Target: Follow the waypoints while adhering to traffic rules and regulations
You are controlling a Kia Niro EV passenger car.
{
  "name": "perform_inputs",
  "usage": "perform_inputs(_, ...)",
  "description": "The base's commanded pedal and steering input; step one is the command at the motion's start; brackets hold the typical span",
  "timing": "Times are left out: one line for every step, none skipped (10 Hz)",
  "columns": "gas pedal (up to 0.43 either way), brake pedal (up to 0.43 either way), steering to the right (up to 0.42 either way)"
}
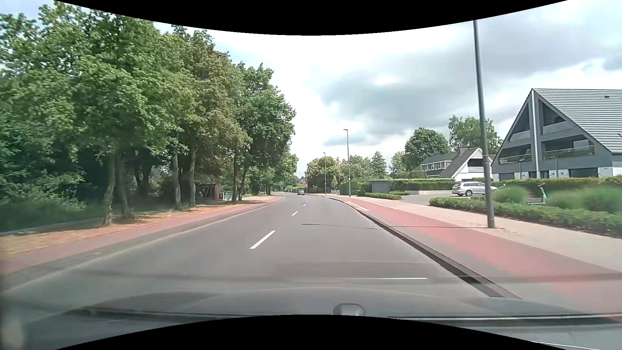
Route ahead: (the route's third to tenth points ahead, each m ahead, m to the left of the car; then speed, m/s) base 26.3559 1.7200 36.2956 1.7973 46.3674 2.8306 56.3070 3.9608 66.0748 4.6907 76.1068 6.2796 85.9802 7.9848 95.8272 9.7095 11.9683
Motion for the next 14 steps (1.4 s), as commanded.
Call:
perform_inputs(0.157,0.018,-0.001)
perform_inputs(0.150,0.018,-0.002)
perform_inputs(0.150,0.018,-0.003)
perform_inputs(0.150,0.018,-0.004)
perform_inputs(0.150,0.018,-0.005)
perform_inputs(0.150,0.018,-0.005)
perform_inputs(0.150,0.018,-0.006)
perform_inputs(0.150,0.018,-0.007)
perform_inputs(0.169,0.018,-0.007)
perform_inputs(0.189,0.018,-0.007)
perform_inputs(0.189,0.018,-0.007)
perform_inputs(0.189,0.018,-0.009)
perform_inputs(0.177,0.018,-0.011)
perform_inputs(0.177,0.018,-0.013)
